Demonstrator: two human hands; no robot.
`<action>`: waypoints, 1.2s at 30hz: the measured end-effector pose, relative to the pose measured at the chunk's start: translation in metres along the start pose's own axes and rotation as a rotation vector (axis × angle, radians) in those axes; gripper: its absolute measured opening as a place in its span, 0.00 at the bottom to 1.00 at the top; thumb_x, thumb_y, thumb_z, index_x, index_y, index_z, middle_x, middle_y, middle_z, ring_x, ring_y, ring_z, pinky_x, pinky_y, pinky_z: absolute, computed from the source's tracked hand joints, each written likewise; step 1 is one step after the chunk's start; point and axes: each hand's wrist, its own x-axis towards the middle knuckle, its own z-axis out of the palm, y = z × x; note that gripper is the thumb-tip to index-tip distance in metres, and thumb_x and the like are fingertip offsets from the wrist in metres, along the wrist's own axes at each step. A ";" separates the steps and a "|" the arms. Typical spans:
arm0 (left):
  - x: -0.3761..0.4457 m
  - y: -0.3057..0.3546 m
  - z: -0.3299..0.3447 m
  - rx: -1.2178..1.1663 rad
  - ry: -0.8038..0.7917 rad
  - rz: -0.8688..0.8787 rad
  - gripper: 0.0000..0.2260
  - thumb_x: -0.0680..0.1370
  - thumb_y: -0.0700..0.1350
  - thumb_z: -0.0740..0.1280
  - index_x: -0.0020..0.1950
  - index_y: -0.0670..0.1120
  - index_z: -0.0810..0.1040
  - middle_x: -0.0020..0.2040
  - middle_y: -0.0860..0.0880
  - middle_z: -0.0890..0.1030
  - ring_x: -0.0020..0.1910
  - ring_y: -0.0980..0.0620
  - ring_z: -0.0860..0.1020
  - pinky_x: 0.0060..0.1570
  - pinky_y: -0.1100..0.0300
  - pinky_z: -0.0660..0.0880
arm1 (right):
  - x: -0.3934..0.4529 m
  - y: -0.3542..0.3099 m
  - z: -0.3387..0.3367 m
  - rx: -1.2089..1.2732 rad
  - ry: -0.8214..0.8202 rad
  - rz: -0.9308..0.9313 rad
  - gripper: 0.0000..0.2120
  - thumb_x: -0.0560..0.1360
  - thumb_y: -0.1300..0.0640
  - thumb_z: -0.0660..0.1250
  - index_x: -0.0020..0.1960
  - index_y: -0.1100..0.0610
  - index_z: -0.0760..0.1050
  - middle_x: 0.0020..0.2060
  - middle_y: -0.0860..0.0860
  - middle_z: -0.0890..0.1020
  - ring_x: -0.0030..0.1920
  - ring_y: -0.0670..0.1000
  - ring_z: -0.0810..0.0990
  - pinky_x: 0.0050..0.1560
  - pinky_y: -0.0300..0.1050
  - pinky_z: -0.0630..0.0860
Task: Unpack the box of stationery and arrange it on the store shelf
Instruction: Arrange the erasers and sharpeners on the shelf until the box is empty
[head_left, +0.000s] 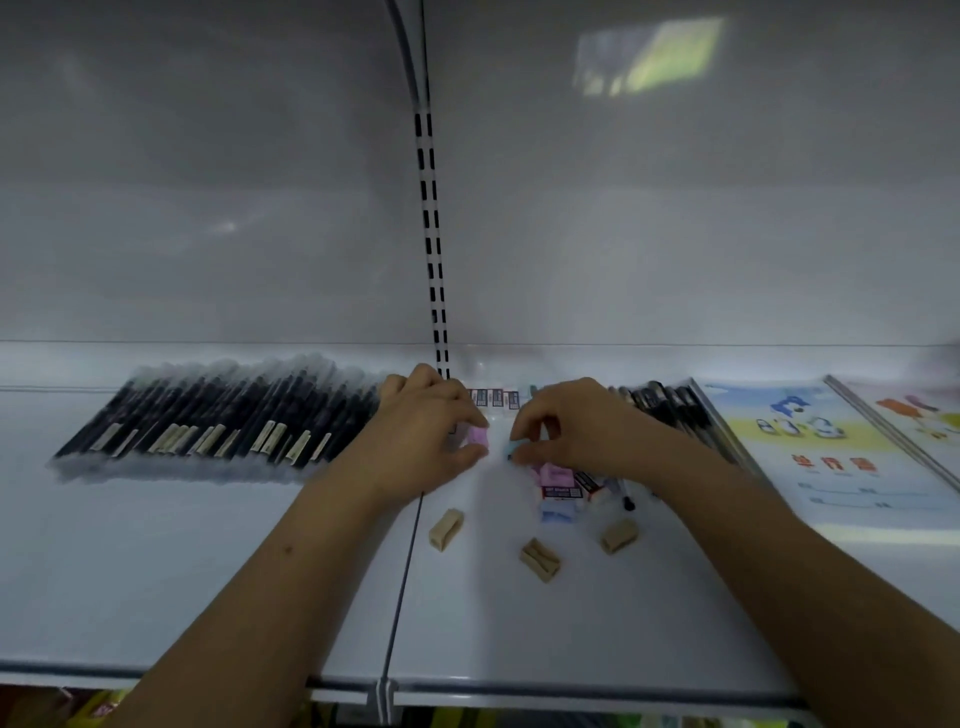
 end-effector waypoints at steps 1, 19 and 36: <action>0.001 0.000 0.001 -0.025 0.006 0.005 0.14 0.76 0.58 0.69 0.60 0.57 0.80 0.55 0.61 0.77 0.58 0.57 0.66 0.56 0.58 0.57 | 0.001 0.003 -0.001 0.014 0.043 -0.001 0.06 0.71 0.49 0.75 0.44 0.51 0.84 0.36 0.41 0.81 0.35 0.37 0.76 0.38 0.28 0.70; 0.051 0.001 0.012 -0.278 -0.087 -0.071 0.12 0.77 0.51 0.56 0.48 0.48 0.76 0.49 0.48 0.76 0.47 0.53 0.74 0.49 0.59 0.71 | 0.000 0.043 -0.016 0.005 0.301 0.185 0.02 0.75 0.58 0.66 0.44 0.55 0.74 0.41 0.50 0.76 0.41 0.49 0.75 0.42 0.43 0.73; 0.051 0.009 0.013 -0.478 0.029 -0.098 0.09 0.82 0.36 0.55 0.58 0.41 0.72 0.52 0.49 0.71 0.44 0.65 0.70 0.46 0.75 0.66 | -0.007 0.044 -0.027 -0.003 0.282 0.191 0.13 0.73 0.59 0.72 0.58 0.55 0.80 0.50 0.48 0.78 0.47 0.46 0.77 0.50 0.32 0.69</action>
